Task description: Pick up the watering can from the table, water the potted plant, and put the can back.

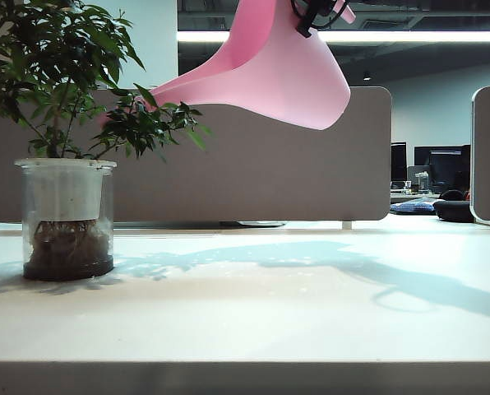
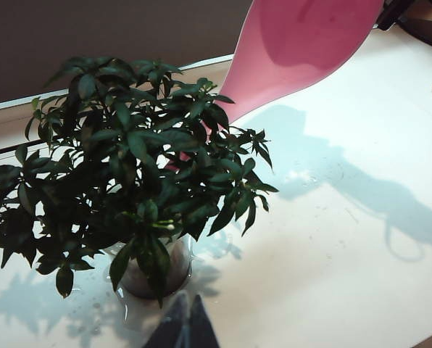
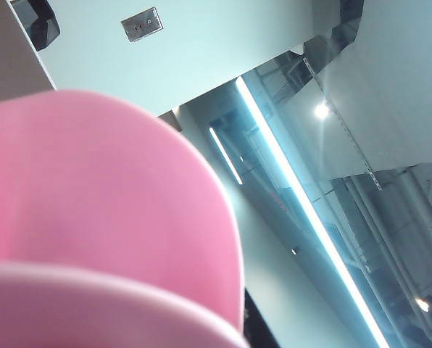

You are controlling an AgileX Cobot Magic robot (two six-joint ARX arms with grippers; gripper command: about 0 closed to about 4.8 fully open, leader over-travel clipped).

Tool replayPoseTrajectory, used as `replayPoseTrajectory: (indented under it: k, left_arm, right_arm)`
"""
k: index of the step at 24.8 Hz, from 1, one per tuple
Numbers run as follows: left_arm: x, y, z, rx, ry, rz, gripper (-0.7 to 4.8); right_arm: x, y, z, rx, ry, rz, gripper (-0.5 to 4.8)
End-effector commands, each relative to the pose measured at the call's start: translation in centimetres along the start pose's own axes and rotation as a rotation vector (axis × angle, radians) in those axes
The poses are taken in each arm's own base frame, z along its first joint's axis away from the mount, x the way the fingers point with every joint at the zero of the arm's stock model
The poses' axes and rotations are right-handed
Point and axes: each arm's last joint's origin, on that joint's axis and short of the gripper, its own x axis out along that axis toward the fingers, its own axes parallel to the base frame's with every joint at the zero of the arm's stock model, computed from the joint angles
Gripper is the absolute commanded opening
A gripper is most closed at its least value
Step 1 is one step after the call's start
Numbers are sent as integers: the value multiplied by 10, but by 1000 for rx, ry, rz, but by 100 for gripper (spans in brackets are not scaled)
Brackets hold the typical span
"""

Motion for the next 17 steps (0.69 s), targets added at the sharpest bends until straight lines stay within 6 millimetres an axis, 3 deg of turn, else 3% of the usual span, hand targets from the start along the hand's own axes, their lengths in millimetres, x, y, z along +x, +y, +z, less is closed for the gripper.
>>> replayPoseTrajectory:
  k: [1,17]
  left_arm:
    - [0,0,1,0,-13,-3,-5]
    - [0,0,1,-1,-13,-3,-5]
  right_arm:
    - [0,-13,8,3,-40,-84,143]
    - [0,-11,14,-47,-70,-73,143]
